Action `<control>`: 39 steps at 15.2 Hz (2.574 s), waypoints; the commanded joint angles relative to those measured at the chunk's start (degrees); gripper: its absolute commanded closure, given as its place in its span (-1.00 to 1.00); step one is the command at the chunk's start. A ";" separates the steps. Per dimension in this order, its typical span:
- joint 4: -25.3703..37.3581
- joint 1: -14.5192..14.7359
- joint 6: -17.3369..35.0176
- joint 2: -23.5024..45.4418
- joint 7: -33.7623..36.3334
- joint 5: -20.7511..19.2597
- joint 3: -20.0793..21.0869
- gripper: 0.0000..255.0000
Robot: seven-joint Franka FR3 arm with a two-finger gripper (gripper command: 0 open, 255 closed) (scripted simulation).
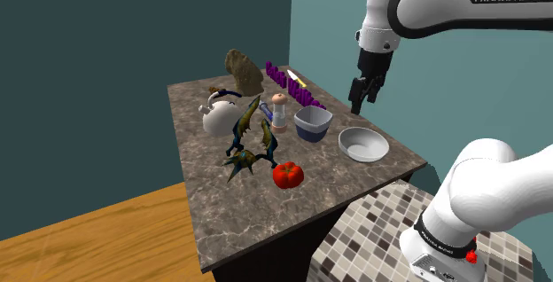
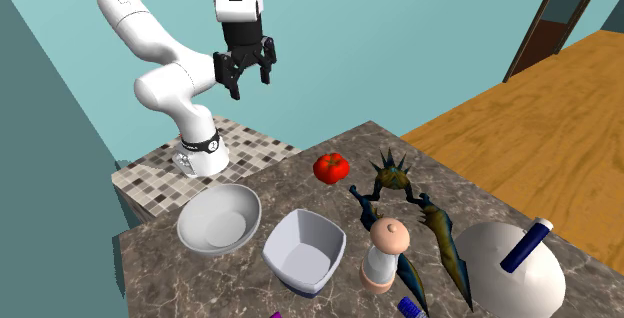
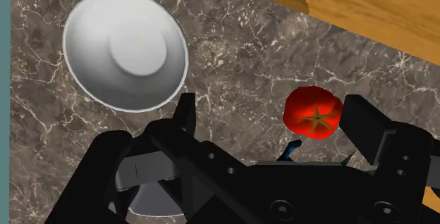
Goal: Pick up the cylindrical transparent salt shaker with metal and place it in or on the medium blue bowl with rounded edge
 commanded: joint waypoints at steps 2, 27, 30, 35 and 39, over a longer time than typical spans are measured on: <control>0.55 -0.08 1.75 2.05 -0.16 0.02 -0.35 -1.00; 38.46 -1.70 22.80 55.96 -7.72 10.23 -6.97 -1.00; 46.49 -2.73 22.06 62.82 -8.45 12.17 -6.95 -1.00; 54.61 -3.92 21.84 70.28 -8.88 13.98 -6.59 -1.00; 53.26 -3.76 24.31 71.40 -9.10 14.29 -6.38 -1.00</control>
